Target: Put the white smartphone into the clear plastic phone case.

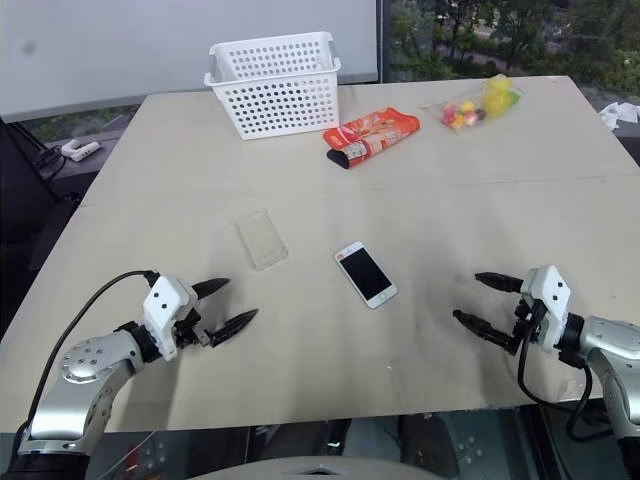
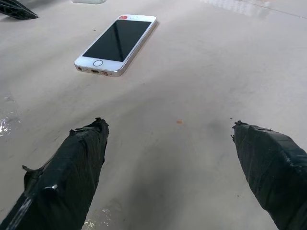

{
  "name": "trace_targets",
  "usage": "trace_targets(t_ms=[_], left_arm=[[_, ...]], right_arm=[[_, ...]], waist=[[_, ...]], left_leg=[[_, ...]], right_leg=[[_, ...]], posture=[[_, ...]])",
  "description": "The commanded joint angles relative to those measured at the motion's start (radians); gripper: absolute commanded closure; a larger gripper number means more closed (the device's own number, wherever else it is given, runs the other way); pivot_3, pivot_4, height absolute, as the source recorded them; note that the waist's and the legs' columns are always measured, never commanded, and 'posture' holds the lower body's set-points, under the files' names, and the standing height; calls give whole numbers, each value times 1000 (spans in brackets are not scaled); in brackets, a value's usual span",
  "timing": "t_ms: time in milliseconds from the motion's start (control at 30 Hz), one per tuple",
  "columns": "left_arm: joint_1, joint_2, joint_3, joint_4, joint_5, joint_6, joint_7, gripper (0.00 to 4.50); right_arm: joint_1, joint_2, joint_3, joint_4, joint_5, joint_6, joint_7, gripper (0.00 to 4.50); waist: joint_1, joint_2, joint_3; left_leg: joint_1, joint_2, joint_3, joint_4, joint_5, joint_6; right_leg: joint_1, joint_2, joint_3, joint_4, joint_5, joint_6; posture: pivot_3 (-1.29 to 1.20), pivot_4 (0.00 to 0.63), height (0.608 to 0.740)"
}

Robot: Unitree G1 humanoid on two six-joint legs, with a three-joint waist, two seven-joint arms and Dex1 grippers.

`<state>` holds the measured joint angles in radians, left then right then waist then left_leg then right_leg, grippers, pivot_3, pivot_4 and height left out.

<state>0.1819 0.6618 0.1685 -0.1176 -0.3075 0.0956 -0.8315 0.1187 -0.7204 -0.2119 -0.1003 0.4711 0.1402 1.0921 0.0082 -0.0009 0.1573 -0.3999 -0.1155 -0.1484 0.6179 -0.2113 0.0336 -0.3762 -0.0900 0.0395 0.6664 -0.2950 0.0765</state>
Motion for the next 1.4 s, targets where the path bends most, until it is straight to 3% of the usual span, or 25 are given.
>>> trace_targets(t_ms=[33,733,967,1100,1200,1400], left_arm=[[15,21,20,13,3,-10,-22,40],[-32,23,32,66,-23,-43,-91,40],[-93,86,56,127,-53,-58,-202,40],[-222,178,36,239,-67,-88,-359,40],[-407,240,-49,437,9,-199,-510,40],[-876,195,-207,892,155,-405,-703,40]], right_arm=[[8,-8,-23,-21,7,-18,8,0],[11,0,-16,-37,6,-17,-3,0],[33,-9,-1,-94,32,32,5,0],[26,-19,11,-184,78,114,-3,0],[-13,-13,27,-244,107,160,-22,0],[-75,28,53,-319,143,219,-89,0]], waist=[[0,0,0],[1,0,0],[3,0,0],[6,-1,0],[6,-1,0],[3,-7,0]], left_leg=[[0,0,0,0,0,0],[0,1,0,0,0,0],[0,1,0,0,0,0],[0,1,0,0,0,0],[0,1,0,0,0,0],[-2,1,0,2,0,0]], right_leg=[[0,0,0,0,0,0],[0,0,1,0,0,0],[0,1,0,0,0,0],[0,1,0,0,0,0],[0,1,-1,0,0,0],[-2,3,-5,0,1,0]], posture=[[0,150,740],[0,150,740],[0,150,740],[0,150,740],[0,150,740],[0,150,740]])
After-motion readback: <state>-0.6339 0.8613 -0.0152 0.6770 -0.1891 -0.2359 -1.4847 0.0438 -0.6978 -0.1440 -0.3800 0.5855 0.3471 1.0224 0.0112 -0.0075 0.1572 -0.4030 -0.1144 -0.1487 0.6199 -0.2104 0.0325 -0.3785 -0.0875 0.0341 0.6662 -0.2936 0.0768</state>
